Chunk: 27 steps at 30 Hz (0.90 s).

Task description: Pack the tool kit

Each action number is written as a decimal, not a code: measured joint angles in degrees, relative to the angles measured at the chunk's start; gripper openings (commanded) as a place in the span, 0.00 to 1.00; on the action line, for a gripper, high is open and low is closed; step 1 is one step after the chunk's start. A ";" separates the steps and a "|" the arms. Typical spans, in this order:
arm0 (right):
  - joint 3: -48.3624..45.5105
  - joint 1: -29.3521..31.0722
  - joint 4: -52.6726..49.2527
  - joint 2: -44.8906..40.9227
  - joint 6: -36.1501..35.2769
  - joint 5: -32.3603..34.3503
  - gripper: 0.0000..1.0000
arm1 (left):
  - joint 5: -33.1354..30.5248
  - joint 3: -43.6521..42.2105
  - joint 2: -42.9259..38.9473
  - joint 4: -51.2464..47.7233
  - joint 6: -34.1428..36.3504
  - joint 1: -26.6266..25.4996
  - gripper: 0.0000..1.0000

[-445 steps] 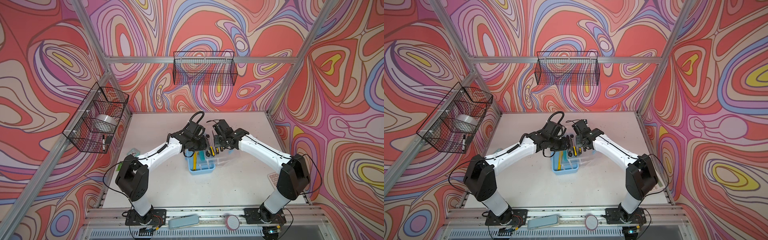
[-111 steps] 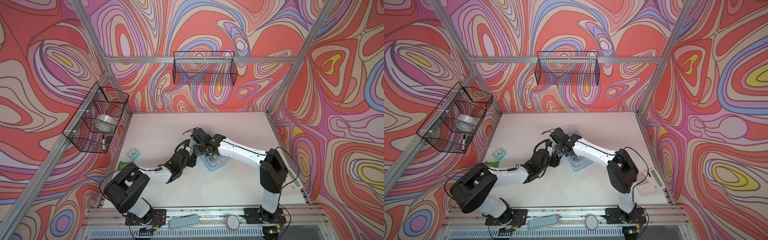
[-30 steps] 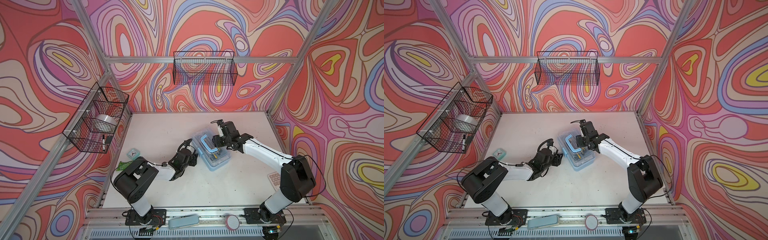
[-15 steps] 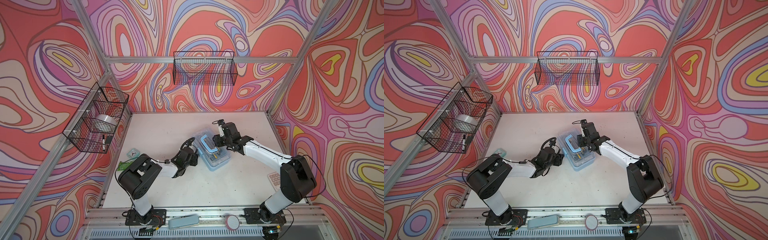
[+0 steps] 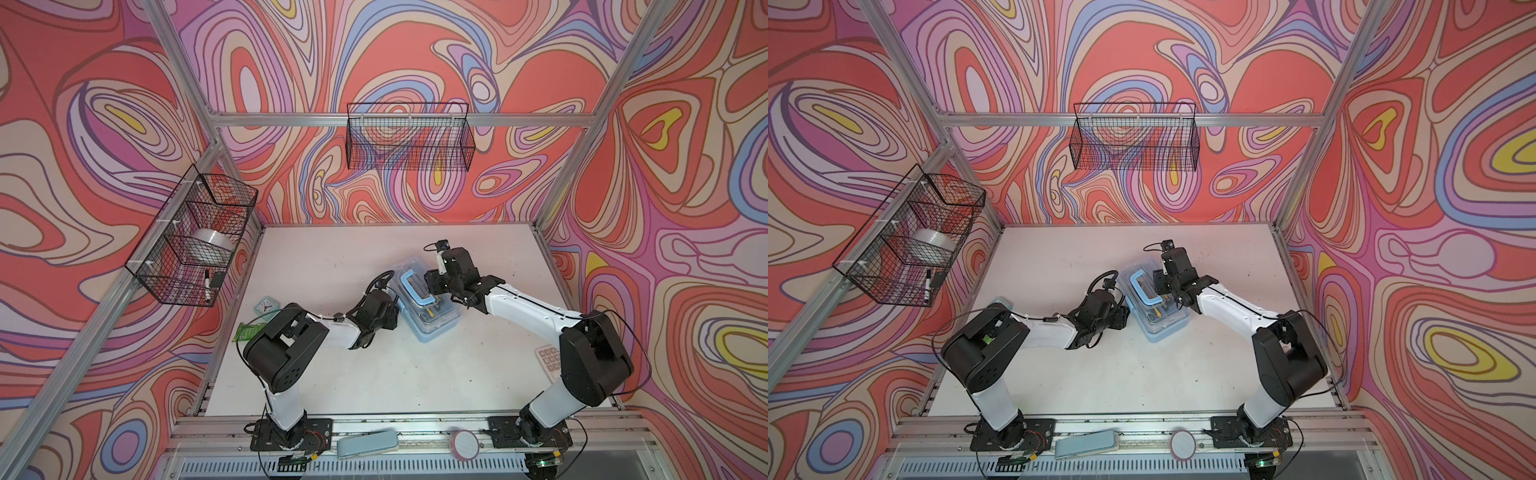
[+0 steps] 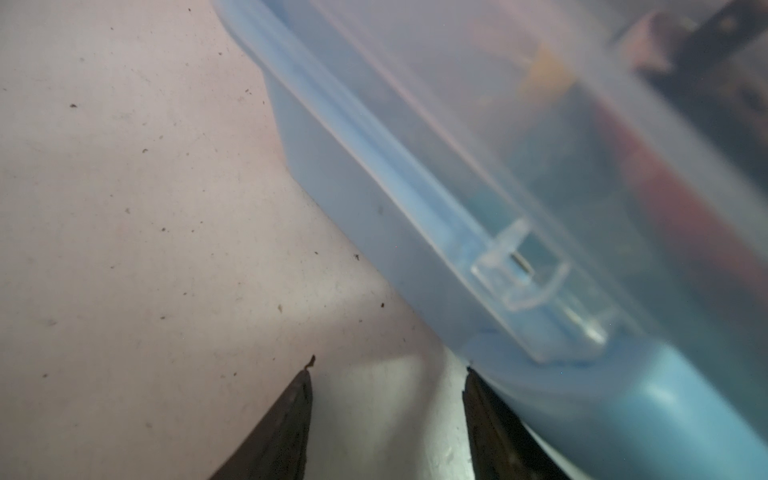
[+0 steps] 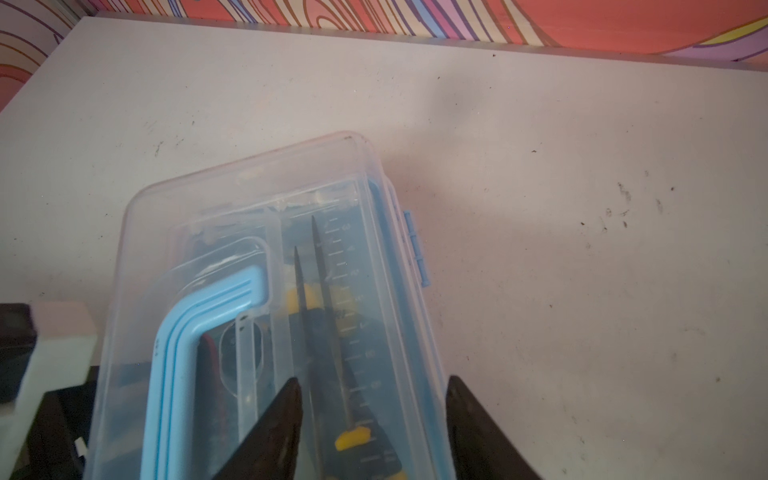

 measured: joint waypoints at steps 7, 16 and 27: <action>0.48 0.52 -9.11 -3.98 4.26 2.40 0.80 | -5.18 -1.22 -11.56 -8.07 0.55 -0.13 0.89; 2.01 -4.11 -10.69 -14.51 -5.05 11.85 0.90 | -15.37 -2.73 -29.09 -20.09 2.23 1.07 1.00; -41.90 -26.05 44.39 -12.00 -12.94 13.94 0.94 | -18.43 -8.68 -38.45 -25.27 6.93 16.02 1.00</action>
